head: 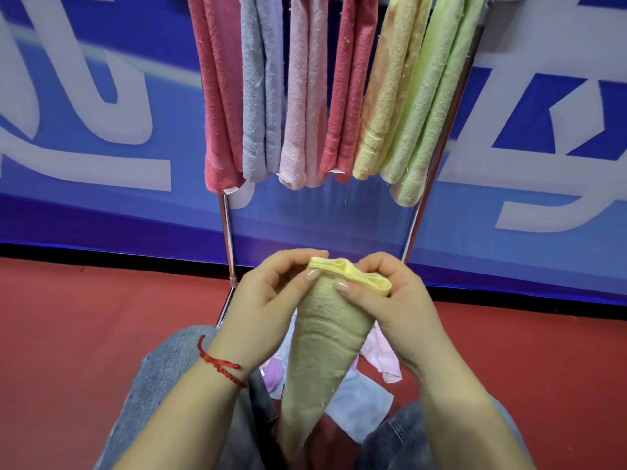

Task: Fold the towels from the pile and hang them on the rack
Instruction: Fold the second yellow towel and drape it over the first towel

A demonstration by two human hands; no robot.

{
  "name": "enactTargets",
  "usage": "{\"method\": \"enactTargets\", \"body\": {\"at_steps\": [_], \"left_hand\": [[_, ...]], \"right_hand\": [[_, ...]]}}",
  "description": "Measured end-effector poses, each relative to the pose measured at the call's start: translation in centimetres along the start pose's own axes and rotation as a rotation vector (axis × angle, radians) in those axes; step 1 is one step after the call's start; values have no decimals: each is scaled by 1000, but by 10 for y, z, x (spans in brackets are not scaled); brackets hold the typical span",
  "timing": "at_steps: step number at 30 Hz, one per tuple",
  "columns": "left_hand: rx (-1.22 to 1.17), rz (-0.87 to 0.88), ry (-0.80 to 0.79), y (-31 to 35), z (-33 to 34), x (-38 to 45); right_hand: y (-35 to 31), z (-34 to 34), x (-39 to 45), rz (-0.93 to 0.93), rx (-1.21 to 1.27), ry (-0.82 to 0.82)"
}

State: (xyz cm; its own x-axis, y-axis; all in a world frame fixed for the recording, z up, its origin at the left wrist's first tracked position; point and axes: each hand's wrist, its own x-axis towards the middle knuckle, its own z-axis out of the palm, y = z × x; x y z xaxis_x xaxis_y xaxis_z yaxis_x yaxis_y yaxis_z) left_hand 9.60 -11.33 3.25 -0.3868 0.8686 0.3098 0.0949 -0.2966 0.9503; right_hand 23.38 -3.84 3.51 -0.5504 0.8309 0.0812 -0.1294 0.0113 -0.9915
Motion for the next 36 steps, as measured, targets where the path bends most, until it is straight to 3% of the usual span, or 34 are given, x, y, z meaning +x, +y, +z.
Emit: {"method": "enactTargets", "body": {"at_steps": [4, 14, 19, 26, 32, 36], "left_hand": [[-74, -5, -7, 6, -10, 3], [-133, -4, 12, 7, -16, 5], [-339, -145, -197, -4, -30, 17], [-144, -333, -489, -15, -24, 25], [-106, -430, -535, -22, -5, 25], [-152, -473, -517, -20, 1, 26]], "right_hand": [[-8, 0, 5, 18, 80, -146], [-22, 3, 2, -25, -146, -125], [-34, 0, 7, -64, -201, -180], [-56, -7, 25, -56, -239, -280], [-62, -17, 48, -16, -191, -182], [-47, -33, 61, 215, -14, -67]]}}
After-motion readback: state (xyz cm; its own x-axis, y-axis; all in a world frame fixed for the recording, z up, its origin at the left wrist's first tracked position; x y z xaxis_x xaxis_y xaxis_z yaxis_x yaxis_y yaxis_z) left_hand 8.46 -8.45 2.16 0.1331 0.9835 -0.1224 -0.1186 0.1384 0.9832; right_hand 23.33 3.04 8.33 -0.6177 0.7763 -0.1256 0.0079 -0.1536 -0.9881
